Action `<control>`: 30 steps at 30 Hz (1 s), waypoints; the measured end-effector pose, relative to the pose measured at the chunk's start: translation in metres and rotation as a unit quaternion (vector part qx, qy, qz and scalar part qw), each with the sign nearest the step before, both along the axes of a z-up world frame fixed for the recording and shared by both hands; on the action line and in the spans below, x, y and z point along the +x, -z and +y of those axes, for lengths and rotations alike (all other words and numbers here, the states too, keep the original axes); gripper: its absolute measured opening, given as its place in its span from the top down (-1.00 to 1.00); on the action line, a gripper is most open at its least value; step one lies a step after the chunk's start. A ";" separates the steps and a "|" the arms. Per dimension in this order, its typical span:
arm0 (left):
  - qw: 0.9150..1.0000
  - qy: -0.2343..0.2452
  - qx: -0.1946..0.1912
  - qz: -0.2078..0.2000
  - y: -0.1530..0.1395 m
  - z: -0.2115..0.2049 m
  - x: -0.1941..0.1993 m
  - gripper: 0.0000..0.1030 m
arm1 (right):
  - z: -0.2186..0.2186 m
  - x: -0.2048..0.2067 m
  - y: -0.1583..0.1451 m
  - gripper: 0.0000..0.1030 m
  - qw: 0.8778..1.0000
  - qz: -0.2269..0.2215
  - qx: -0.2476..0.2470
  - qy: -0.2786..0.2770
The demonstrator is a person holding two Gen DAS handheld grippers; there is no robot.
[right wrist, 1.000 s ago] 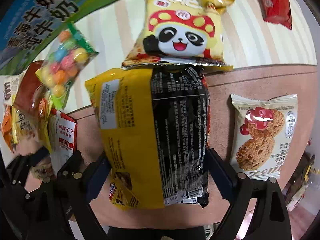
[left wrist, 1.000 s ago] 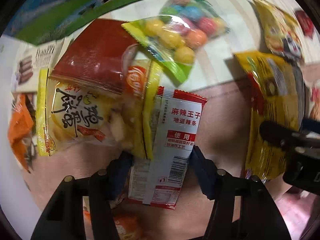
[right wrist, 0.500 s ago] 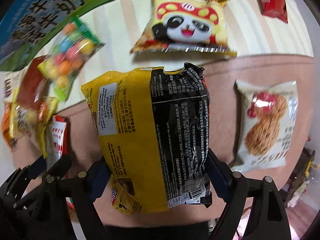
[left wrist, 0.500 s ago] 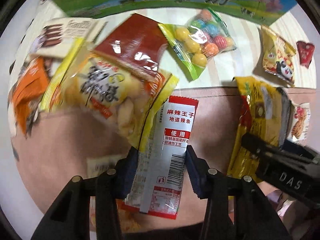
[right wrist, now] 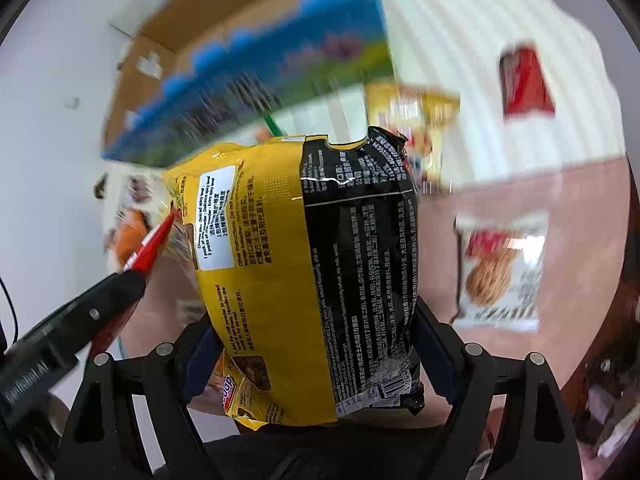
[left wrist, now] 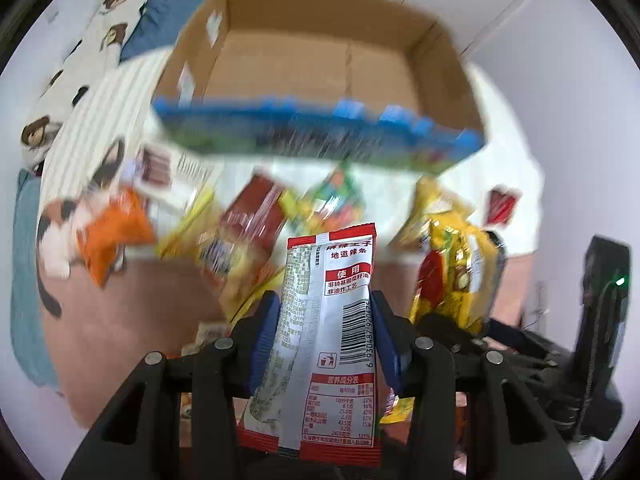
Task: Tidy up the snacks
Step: 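Carry both packets into the cardboard box and open both tools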
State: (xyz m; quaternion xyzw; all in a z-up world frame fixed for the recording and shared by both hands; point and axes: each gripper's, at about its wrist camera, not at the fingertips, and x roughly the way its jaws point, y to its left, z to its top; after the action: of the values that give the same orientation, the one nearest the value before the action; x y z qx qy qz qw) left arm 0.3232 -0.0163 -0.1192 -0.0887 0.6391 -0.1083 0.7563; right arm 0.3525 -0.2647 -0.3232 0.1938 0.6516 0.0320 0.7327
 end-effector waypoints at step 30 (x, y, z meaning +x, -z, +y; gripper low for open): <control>0.997 -0.040 0.036 0.050 0.093 -0.038 0.298 0.16 | 0.017 0.326 0.015 -0.70 0.998 0.030 -0.059 -0.001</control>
State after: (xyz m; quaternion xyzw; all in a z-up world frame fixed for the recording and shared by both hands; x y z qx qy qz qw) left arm 0.6214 -0.0548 -0.2123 -0.0919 0.6753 -0.0501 0.7301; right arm 0.6781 -0.2482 -0.3378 0.1505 0.6739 -0.0116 0.7232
